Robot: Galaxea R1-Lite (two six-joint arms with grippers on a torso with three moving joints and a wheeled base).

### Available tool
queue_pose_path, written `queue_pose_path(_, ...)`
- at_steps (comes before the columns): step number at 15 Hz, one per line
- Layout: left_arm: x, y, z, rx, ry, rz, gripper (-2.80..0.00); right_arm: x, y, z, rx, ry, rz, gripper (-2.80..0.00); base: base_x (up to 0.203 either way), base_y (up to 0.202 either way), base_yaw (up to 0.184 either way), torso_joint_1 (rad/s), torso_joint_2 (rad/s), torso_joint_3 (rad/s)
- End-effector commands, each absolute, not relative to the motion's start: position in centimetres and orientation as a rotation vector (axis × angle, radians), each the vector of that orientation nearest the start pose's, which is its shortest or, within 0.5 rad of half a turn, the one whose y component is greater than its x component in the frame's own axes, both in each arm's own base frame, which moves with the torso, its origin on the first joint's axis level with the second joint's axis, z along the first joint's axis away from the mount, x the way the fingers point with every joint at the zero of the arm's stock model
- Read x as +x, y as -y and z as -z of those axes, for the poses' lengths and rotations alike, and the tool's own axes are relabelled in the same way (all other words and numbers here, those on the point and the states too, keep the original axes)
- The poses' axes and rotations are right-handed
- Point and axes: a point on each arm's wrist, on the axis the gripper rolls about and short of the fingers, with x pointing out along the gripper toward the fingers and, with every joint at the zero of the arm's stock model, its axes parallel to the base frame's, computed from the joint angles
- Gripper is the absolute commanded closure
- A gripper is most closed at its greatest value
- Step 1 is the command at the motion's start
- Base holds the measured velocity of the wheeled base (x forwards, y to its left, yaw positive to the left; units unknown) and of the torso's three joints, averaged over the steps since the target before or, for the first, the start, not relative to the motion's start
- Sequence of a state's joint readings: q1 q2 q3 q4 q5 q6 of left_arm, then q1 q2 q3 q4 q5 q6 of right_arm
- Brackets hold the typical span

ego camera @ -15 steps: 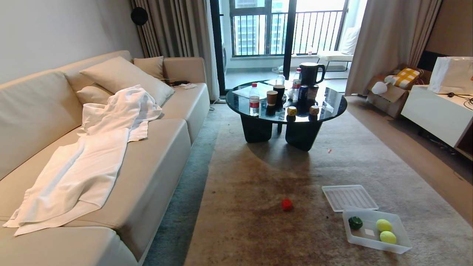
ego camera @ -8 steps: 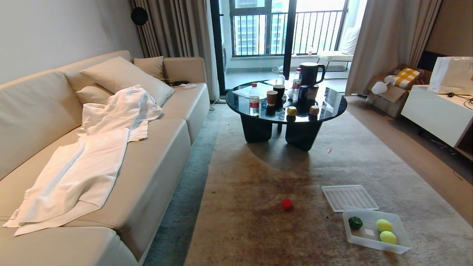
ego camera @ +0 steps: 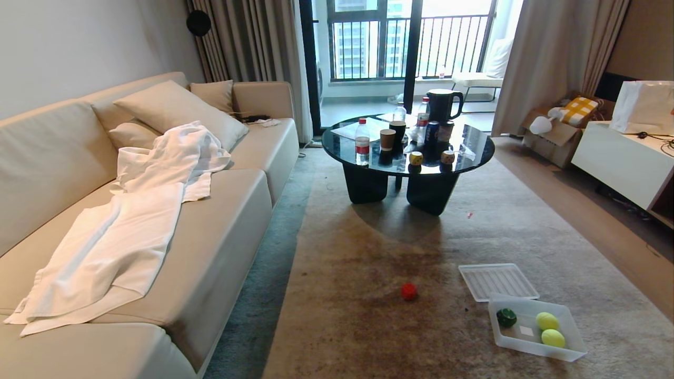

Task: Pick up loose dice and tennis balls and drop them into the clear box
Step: Find toys out of the box

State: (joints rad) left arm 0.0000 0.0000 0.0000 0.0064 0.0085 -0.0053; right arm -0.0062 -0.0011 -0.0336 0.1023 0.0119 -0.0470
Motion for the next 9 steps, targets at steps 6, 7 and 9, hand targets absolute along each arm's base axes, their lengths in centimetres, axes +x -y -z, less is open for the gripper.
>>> queue_pose_path(6,-2.28,-0.02,-7.47,-0.008,-0.007,-0.009,0.00,-2.57,-0.04,-7.42,-0.047,-0.068,-0.008,0.00,0.000,0.000,0.000,0.000,0.00,0.000)
queue_pose_path(7,-2.28,-0.02,-7.48,-0.008,-0.006,-0.009,0.00,-2.57,-0.04,-7.43,-0.047,-0.069,-0.008,0.00,0.000,0.000,0.000,0.000,0.00,0.000)
queue_pose_path(9,-2.28,-0.02,-7.48,-0.008,-0.006,-0.009,0.00,-2.58,-0.04,-7.42,-0.047,-0.067,-0.008,0.00,0.000,0.000,0.000,0.000,0.00,0.000)
